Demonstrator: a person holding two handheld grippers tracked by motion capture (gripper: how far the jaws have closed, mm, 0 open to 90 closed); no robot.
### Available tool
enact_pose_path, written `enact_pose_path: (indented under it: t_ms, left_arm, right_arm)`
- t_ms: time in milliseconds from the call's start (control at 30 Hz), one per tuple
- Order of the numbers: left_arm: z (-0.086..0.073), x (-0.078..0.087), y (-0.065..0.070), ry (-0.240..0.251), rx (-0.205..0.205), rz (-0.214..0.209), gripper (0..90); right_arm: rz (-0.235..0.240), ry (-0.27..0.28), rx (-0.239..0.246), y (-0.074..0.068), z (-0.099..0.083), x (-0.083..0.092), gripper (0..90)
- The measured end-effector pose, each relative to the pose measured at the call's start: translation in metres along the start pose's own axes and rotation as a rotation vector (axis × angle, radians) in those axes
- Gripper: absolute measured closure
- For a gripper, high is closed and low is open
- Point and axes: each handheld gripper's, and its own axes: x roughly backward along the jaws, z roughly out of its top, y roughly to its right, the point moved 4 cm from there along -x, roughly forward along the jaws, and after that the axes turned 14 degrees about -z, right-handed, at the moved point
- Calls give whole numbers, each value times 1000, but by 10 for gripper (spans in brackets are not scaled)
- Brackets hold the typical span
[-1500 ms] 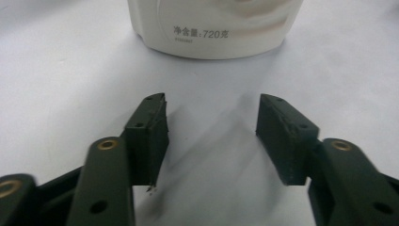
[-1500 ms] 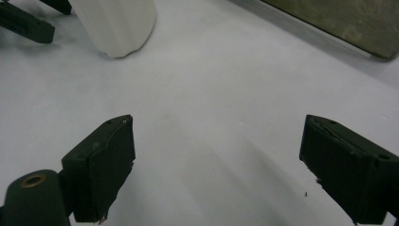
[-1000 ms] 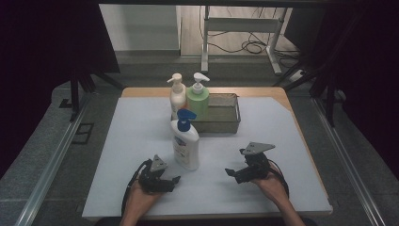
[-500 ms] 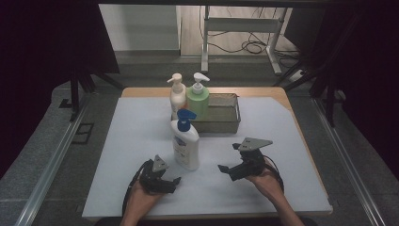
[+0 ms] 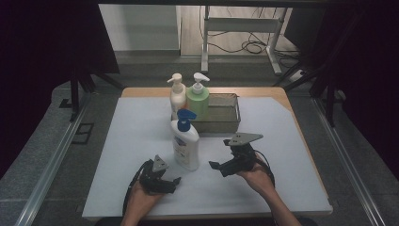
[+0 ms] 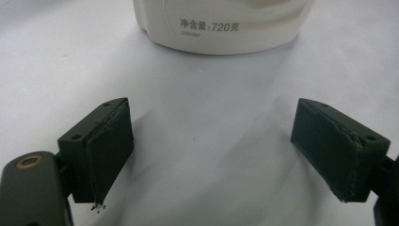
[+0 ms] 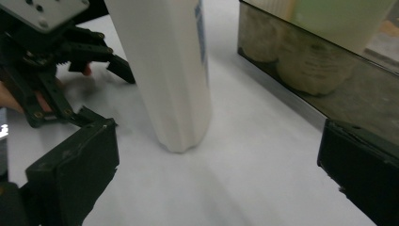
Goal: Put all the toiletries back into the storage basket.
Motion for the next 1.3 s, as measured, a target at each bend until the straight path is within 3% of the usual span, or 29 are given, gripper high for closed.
enact_pose_path:
  t_ms: [433, 633, 933, 1300]
  left_arm:
    - [0, 0, 0, 1, 1, -1, 133]
    - [0, 0, 0, 0, 0, 0, 133]
    - [0, 0, 0, 1, 1, 0, 133]
    - [0, 0, 0, 1, 0, 0, 133]
  right_arm:
    - [34, 13, 11, -15, 18, -9, 8]
    - [7, 8, 11, -20, 28, -13, 69]
    - [4, -12, 34, -29, 37, -23, 71]
    - [-7, 6, 52, -41, 55, -29, 87]
